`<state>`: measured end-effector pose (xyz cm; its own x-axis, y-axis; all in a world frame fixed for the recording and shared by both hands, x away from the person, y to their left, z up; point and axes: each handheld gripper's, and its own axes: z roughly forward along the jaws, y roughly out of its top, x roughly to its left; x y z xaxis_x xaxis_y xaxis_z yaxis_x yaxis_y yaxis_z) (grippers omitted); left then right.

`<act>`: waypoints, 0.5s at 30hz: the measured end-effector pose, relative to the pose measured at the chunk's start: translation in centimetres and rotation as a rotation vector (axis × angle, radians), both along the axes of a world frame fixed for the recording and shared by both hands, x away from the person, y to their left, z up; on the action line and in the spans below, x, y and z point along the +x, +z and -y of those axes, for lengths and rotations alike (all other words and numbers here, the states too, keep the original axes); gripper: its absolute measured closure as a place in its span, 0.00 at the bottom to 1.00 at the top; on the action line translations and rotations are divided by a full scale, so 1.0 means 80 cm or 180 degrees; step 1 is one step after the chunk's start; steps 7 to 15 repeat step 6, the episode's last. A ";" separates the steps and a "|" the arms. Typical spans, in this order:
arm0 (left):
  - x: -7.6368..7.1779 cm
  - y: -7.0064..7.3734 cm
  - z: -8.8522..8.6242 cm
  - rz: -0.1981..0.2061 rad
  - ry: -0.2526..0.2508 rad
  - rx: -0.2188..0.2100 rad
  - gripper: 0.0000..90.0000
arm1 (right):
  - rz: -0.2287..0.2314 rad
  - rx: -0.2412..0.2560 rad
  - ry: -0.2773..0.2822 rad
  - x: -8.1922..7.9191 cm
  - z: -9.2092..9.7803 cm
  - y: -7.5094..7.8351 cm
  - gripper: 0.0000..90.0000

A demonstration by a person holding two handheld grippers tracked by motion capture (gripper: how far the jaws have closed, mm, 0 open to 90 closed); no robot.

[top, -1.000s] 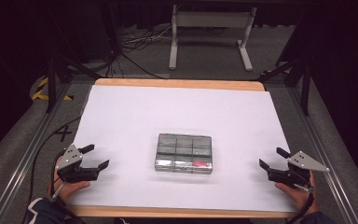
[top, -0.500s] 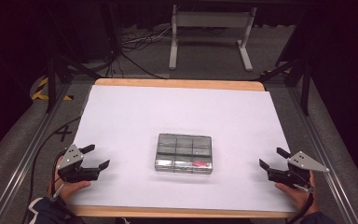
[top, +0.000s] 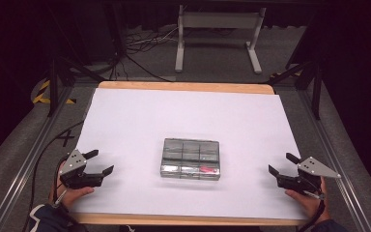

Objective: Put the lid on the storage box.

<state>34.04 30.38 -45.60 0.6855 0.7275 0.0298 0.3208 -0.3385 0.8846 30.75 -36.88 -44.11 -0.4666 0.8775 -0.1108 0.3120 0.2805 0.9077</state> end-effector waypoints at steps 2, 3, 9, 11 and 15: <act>0.000 0.000 0.000 0.0000 -0.0004 0.0003 0.19 | -0.0002 -0.0003 0.0006 0.000 0.000 0.000 0.20; 0.000 0.000 0.000 -0.0002 -0.0001 -0.0002 0.19 | -0.0003 -0.0006 0.0001 0.000 0.000 0.000 0.20; 0.000 0.000 0.000 -0.0011 0.0006 0.0003 0.19 | -0.0003 0.0001 0.0003 0.000 0.000 0.000 0.20; 0.000 0.000 0.000 -0.0011 0.0006 0.0003 0.19 | -0.0003 0.0001 0.0003 0.000 0.000 0.000 0.20; 0.000 0.000 0.000 -0.0011 0.0006 0.0003 0.19 | -0.0003 0.0001 0.0003 0.000 0.000 0.000 0.20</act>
